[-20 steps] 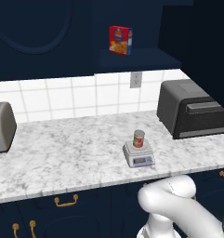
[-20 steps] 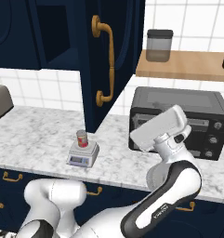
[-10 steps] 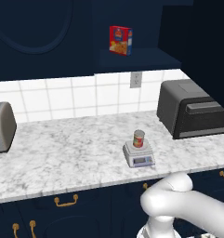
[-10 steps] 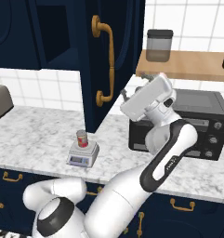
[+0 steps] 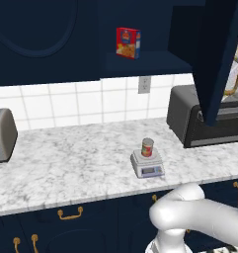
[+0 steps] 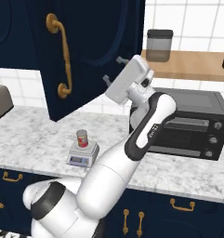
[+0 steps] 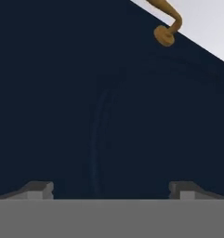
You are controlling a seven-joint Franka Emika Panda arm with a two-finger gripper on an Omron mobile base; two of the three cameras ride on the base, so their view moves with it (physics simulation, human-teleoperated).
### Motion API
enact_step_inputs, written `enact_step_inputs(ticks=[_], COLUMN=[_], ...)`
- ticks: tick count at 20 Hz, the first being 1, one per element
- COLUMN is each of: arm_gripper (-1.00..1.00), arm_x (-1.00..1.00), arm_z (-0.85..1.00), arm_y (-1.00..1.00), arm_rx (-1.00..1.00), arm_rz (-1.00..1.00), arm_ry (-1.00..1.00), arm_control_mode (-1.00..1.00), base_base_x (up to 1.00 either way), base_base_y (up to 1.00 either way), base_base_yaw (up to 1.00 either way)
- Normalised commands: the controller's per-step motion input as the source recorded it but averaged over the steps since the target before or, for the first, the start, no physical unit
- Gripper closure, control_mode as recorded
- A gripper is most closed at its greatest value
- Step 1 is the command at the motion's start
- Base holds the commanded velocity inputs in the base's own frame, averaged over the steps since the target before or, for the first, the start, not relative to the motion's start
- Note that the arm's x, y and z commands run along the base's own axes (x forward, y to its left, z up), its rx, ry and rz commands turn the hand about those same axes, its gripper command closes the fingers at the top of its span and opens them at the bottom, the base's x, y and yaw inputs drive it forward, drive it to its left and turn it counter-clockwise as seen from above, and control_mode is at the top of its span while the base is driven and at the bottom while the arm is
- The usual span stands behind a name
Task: Pick the canned food and place it on the digital scale for weighing, and close the cabinet.
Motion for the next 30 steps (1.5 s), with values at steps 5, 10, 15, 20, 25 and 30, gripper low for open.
enact_step_inputs(ticks=[5, 10, 15, 20, 25, 30], arm_gripper=[-1.00, -1.00, -1.00, -1.00, -1.00, -1.00], arm_x=[0.94, 0.95, 0.94, 1.00, 1.00, 0.55], arm_z=[0.00, 0.00, 0.00, -0.04, -0.27, -0.19], arm_y=[0.97, 0.98, 0.63, 0.22, 0.00, -0.03], arm_rx=[-0.10, -0.11, -0.11, -0.05, 0.00, 0.00], arm_rz=[-0.60, -0.57, -0.45, -0.29, -0.09, -0.05], arm_ry=[0.00, 0.00, 0.00, -0.01, -0.12, -0.10], arm_control_mode=[-1.00, -1.00, -1.00, -1.00, -1.00, -1.00], base_base_x=[0.00, 0.00, 0.00, 0.00, 0.00, 0.00], base_base_y=[0.00, 0.00, 0.00, 0.00, 0.00, 0.00], base_base_yaw=[0.00, 0.00, 0.00, 0.00, 0.00, 0.00])
